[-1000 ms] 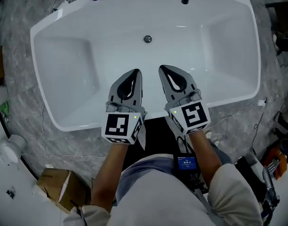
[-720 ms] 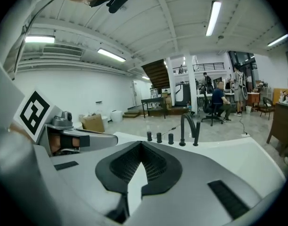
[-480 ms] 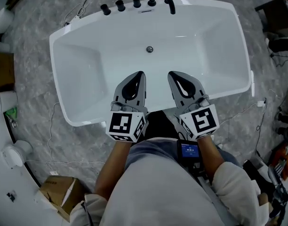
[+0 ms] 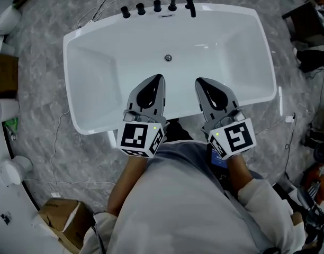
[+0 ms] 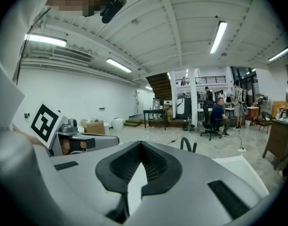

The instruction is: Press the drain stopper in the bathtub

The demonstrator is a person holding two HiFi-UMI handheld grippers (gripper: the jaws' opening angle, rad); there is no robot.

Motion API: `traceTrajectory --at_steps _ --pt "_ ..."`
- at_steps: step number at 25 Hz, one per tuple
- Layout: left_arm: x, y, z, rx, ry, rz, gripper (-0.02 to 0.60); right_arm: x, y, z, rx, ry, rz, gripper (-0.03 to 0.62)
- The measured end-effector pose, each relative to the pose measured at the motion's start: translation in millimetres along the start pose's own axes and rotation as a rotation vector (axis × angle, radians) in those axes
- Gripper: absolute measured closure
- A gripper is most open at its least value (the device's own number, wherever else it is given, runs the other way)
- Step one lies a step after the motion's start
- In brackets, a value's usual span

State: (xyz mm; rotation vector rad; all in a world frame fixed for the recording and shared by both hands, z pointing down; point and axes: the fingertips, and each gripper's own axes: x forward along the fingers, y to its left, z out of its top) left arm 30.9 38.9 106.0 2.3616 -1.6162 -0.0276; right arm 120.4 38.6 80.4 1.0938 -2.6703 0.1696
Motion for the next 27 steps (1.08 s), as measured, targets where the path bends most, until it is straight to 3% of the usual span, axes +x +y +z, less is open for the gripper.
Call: traceTrajectory --at_steps 12,27 --pt "-19.3 0.7 16.8 0.029 -0.02 0.006 0.575 -14.4 8.6 16.8 0.0 -0.042 -0.039 0.58" --pt "-7.5 4.1 20.1 0.028 -0.022 0.0 0.575 -13.4 -4.1 16.2 -0.008 -0.033 -0.06 0.58"
